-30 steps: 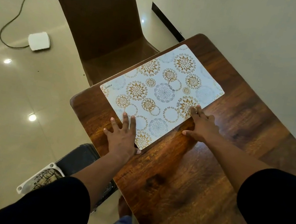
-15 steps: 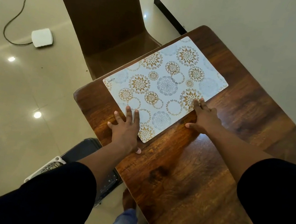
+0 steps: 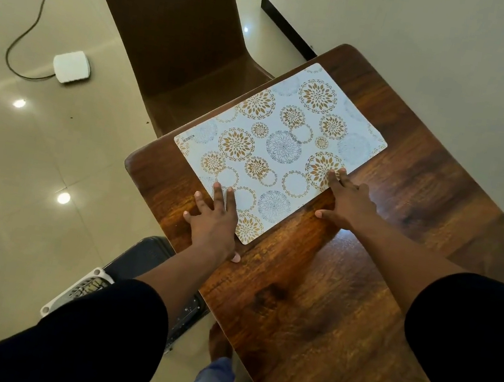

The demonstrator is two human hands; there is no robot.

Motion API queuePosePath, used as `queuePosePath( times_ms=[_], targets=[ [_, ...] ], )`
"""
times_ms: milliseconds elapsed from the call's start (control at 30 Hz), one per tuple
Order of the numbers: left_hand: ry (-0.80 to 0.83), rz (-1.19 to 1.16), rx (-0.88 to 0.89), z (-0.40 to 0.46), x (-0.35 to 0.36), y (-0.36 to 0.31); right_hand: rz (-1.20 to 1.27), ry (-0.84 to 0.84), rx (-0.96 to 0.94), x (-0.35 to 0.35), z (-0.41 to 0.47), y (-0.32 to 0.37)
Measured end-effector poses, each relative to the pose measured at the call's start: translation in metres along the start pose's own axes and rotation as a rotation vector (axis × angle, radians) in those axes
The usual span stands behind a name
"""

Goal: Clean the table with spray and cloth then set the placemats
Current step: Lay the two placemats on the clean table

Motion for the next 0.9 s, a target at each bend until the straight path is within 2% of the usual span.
queuePosePath(
  times_ms=[900],
  targets=[
    [-0.03, -0.029, 0.016, -0.0021, 0.0008, 0.0005, 0.009, 0.045, 0.013, -0.0005, 0.0039, 0.0008]
  ],
)
Point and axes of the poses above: each hand's wrist, its own z-axis towards the middle knuckle, its own x-axis out of the palm, y = z × x, the point moved 1 cm from there along z, towards the middle knuckle, and after that the axes turned 13 degrees about y, right-handed, at the moved point
